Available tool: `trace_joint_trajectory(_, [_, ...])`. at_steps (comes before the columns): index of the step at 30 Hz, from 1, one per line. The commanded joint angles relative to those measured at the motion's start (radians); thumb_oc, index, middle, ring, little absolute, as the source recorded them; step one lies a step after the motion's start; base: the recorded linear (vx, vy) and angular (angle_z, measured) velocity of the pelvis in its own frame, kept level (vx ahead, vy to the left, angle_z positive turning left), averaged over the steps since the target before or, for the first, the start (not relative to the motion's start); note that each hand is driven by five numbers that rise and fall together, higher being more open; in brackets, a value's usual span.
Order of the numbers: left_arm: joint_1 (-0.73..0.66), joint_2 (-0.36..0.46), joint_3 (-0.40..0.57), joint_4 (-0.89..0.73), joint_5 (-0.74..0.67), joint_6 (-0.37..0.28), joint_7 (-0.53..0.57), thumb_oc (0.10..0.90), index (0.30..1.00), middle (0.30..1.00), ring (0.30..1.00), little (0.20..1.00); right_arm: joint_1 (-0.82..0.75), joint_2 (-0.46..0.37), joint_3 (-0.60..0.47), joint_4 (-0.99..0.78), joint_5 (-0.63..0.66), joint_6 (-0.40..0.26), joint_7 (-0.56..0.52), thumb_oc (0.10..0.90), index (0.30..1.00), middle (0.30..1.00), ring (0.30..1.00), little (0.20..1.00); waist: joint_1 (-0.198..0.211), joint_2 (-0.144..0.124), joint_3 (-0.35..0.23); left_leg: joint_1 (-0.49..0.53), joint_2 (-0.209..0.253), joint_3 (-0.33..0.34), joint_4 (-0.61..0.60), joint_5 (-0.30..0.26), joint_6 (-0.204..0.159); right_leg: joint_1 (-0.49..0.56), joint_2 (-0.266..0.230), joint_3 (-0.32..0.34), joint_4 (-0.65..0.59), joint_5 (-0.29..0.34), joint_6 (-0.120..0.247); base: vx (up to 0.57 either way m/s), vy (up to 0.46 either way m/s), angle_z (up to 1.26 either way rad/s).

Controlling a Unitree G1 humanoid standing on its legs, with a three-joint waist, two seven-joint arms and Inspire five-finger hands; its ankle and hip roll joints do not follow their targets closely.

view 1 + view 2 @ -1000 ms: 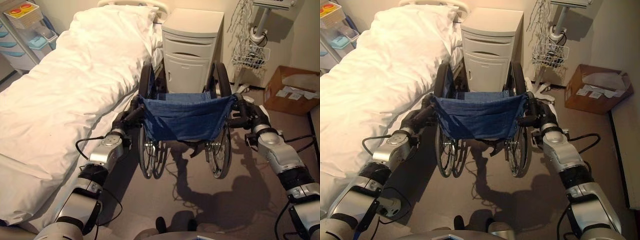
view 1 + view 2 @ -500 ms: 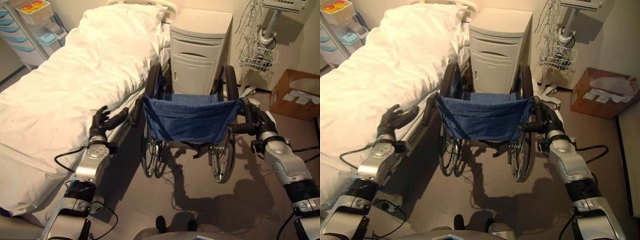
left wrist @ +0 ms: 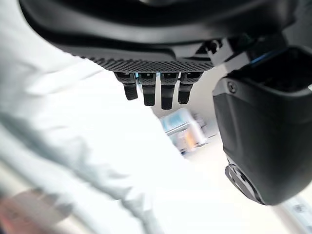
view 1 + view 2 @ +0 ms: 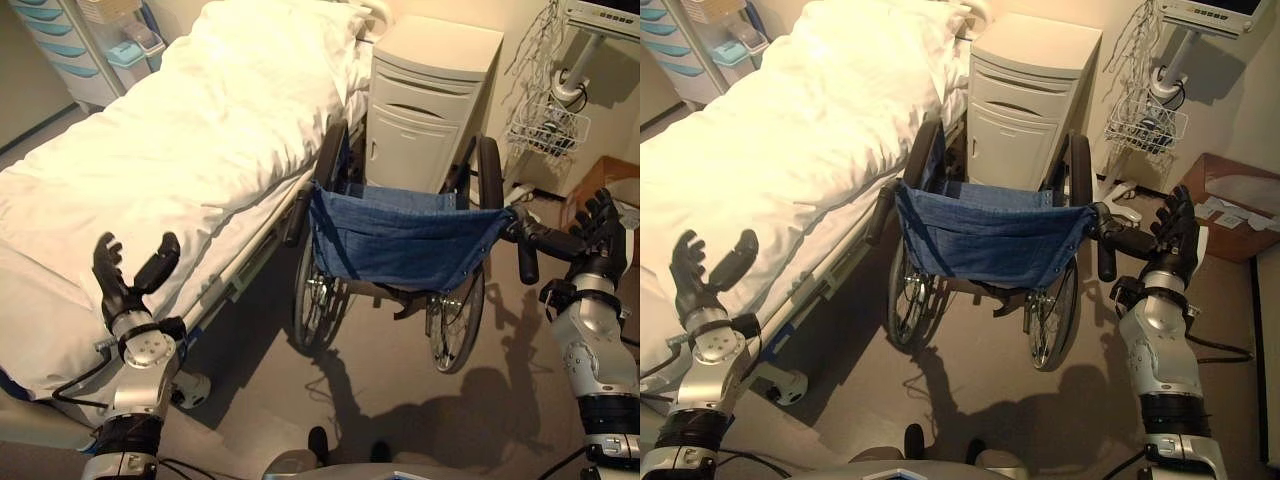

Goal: Push the wheelchair next to the bed

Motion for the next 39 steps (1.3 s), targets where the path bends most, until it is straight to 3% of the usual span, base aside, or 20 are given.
trace_joint_trajectory(1, [-0.007,0.030,-0.015,0.042,0.028,-0.130,-0.024,0.800,0.900,0.900,0.900,0.900,0.004,-0.015,-0.122,-0.077,0.098,-0.206,-0.063,0.800,0.900,0.900,0.900,0.900,0.000,-0.003,-0.110,0.034,-0.019,0.060,0.016,-0.108,-0.028,-0.069,-0.046,-0.004,0.082,0.006,0.077,-0.01,0.001,-0.03])
trace_joint_trajectory(6, [0.045,-0.055,-0.042,0.152,-0.103,-0.207,-0.194,0.800,0.900,0.900,0.900,0.900,0.040,0.033,-0.173,-0.037,0.223,-0.308,-0.123,0.800,0.900,0.900,0.900,0.900,-0.011,0.000,-0.106,0.032,-0.019,0.072,0.019,-0.111,-0.025,-0.082,-0.046,0.003,0.091,0.005,0.078,0.00,0.001,-0.01])
trace_joint_trajectory(8, [0.051,-0.102,-0.072,0.221,-0.172,-0.217,-0.269,0.800,0.900,0.900,0.900,0.900,0.048,0.081,-0.195,0.019,0.294,-0.394,-0.169,0.800,0.900,0.900,0.900,0.900,-0.016,0.004,-0.105,0.032,-0.019,0.080,0.022,-0.115,-0.022,-0.088,-0.046,0.008,0.097,0.004,0.079,-0.01,0.013,-0.05])
trace_joint_trajectory(11, [0.048,-0.127,-0.107,0.297,-0.171,-0.235,-0.292,0.800,0.900,0.900,0.900,0.900,0.051,0.122,-0.200,0.095,0.350,-0.463,-0.204,0.800,0.900,0.900,0.900,0.900,-0.019,0.008,-0.104,0.032,-0.020,0.084,0.023,-0.117,-0.019,-0.092,-0.046,0.013,0.102,0.003,0.080,0.00,0.008,-0.09])
trace_joint_trajectory(14, [0.040,-0.143,-0.159,0.399,-0.163,-0.233,-0.346,0.800,0.900,0.900,0.900,0.900,0.069,0.207,-0.198,0.260,0.542,-0.550,-0.163,0.800,0.900,0.900,0.900,0.900,-0.027,0.014,-0.102,0.032,-0.022,0.087,0.027,-0.122,-0.014,-0.098,-0.044,0.019,0.109,0.001,0.080,0.01,0.004,-0.10])
trace_joint_trajectory(15, [0.041,-0.146,-0.183,0.428,-0.133,-0.229,-0.357,0.800,0.900,0.900,0.900,0.900,0.078,0.238,-0.203,0.325,0.631,-0.546,-0.137,0.800,0.900,0.900,0.900,0.900,-0.030,0.015,-0.100,0.038,-0.023,0.085,0.028,-0.128,-0.013,-0.094,-0.045,0.017,0.113,-0.005,0.080,0.00,-0.003,-0.11])
trace_joint_trajectory(17, [0.042,-0.150,-0.211,0.454,-0.112,-0.231,-0.372,0.800,0.900,0.900,0.900,0.900,0.087,0.272,-0.191,0.396,0.702,-0.546,-0.086,0.800,0.900,0.900,0.900,0.900,-0.029,0.016,-0.100,0.031,-0.023,0.087,0.032,-0.125,-0.012,-0.100,-0.044,0.017,0.112,0.001,0.078,-0.01,-0.010,-0.06])
trace_joint_trajectory(19, [0.049,-0.155,-0.250,0.487,-0.088,-0.225,-0.399,0.800,0.900,0.900,0.900,0.900,0.109,0.314,-0.168,0.499,0.748,-0.505,-0.051,0.800,0.900,0.900,0.900,0.900,-0.029,0.018,-0.098,0.028,-0.024,0.087,0.034,-0.124,-0.011,-0.100,-0.044,0.016,0.112,0.002,0.077,-0.01,-0.012,-0.10])
trace_joint_trajectory(23, [0.056,-0.184,-0.313,0.562,-0.056,-0.231,-0.422,0.800,0.900,0.900,0.900,0.900,0.133,0.344,-0.111,0.713,0.574,-0.367,0.031,0.800,0.900,0.900,0.900,0.900,-0.028,0.023,-0.093,0.027,-0.025,0.086,0.033,-0.123,-0.007,-0.104,-0.039,0.020,0.113,0.001,0.074,-0.02,-0.001,-0.05])
trace_joint_trajectory(24, [0.059,-0.195,-0.324,0.583,-0.064,-0.224,-0.432,0.800,0.900,0.900,0.900,0.900,0.137,0.337,-0.081,0.767,0.455,-0.321,0.054,0.800,0.900,0.900,0.900,0.900,-0.027,0.025,-0.091,0.026,-0.025,0.085,0.033,-0.121,-0.006,-0.104,-0.038,0.022,0.114,0.000,0.073,-0.03,0.008,-0.06])
trace_joint_trajectory(25, [0.067,-0.212,-0.333,0.617,-0.091,-0.218,-0.454,0.800,0.900,0.900,0.900,0.900,0.147,0.328,-0.012,0.832,0.243,-0.275,0.090,0.800,0.900,0.900,0.900,0.900,-0.026,0.027,-0.084,0.030,-0.026,0.081,0.030,-0.121,-0.005,-0.101,-0.038,0.020,0.115,-0.003,0.072,-0.05,0.005,-0.06])
trace_joint_trajectory(26, [0.072,-0.222,-0.330,0.636,-0.103,-0.215,-0.471,0.800,0.900,0.900,0.900,0.900,0.153,0.321,0.029,0.857,0.144,-0.251,0.116,0.800,0.900,0.900,0.900,0.900,-0.025,0.027,-0.085,0.023,-0.025,0.083,0.030,-0.117,-0.005,-0.107,-0.038,0.021,0.112,0.002,0.071,-0.04,0.003,-0.03])
trace_joint_trajectory(27, [0.075,-0.225,-0.328,0.642,-0.107,-0.218,-0.476,0.800,0.900,0.900,0.900,0.900,0.157,0.319,0.050,0.866,0.120,-0.247,0.126,0.800,0.900,0.900,0.900,0.900,-0.026,0.027,-0.084,0.022,-0.025,0.083,0.030,-0.117,-0.005,-0.107,-0.038,0.022,0.112,0.002,0.071,-0.07,-0.013,-0.04])
trace_joint_trajectory(28, [0.090,-0.240,-0.314,0.663,-0.126,-0.220,-0.515,0.800,0.900,0.900,0.900,0.900,0.178,0.308,0.122,0.907,-0.027,-0.214,0.200,0.800,0.900,0.900,0.900,0.900,-0.026,0.024,-0.080,0.017,-0.024,0.082,0.030,-0.115,-0.006,-0.110,-0.038,0.023,0.111,0.002,0.071,-0.05,-0.012,-0.03])
trace_joint_trajectory(30, [0.098,-0.245,-0.303,0.671,-0.147,-0.215,-0.551,0.800,0.900,0.900,0.900,0.900,0.190,0.298,0.165,0.933,-0.112,-0.214,0.245,0.800,0.900,0.900,0.900,0.900,-0.026,0.020,-0.077,0.016,-0.023,0.079,0.030,-0.116,-0.007,-0.110,-0.038,0.021,0.111,0.001,0.071,-0.04,-0.034,-0.01])
trace_joint_trajectory(31, [0.105,-0.252,-0.292,0.685,-0.160,-0.214,-0.606,0.800,0.900,0.900,0.900,0.900,0.203,0.288,0.221,0.956,-0.252,-0.218,0.314,0.800,0.900,0.900,0.900,0.900,-0.025,0.015,-0.073,0.015,-0.022,0.073,0.030,-0.117,-0.006,-0.110,-0.038,0.020,0.113,-0.003,0.071,-0.04,-0.044,0.01])
trace_joint_trajectory(34, [0.111,-0.260,-0.316,0.721,-0.116,-0.171,-0.654,0.800,0.900,0.900,0.900,0.900,0.207,0.279,0.319,0.945,-0.359,-0.227,0.367,0.800,0.900,0.900,0.900,0.900,-0.025,0.010,-0.067,0.012,-0.021,0.058,0.033,-0.119,-0.005,-0.110,-0.034,0.024,0.121,-0.011,0.068,-0.04,-0.047,0.01])
trace_joint_trajectory(39, [0.112,-0.273,-0.373,0.763,-0.070,-0.146,-0.668,0.800,0.900,0.900,0.900,0.900,0.201,0.289,0.384,0.951,-0.370,-0.176,0.469,0.800,0.900,0.900,0.900,0.900,-0.029,0.010,-0.064,0.013,-0.022,0.041,0.034,-0.122,-0.004,-0.109,-0.027,0.029,0.128,-0.023,0.064,-0.01,-0.015,0.02])
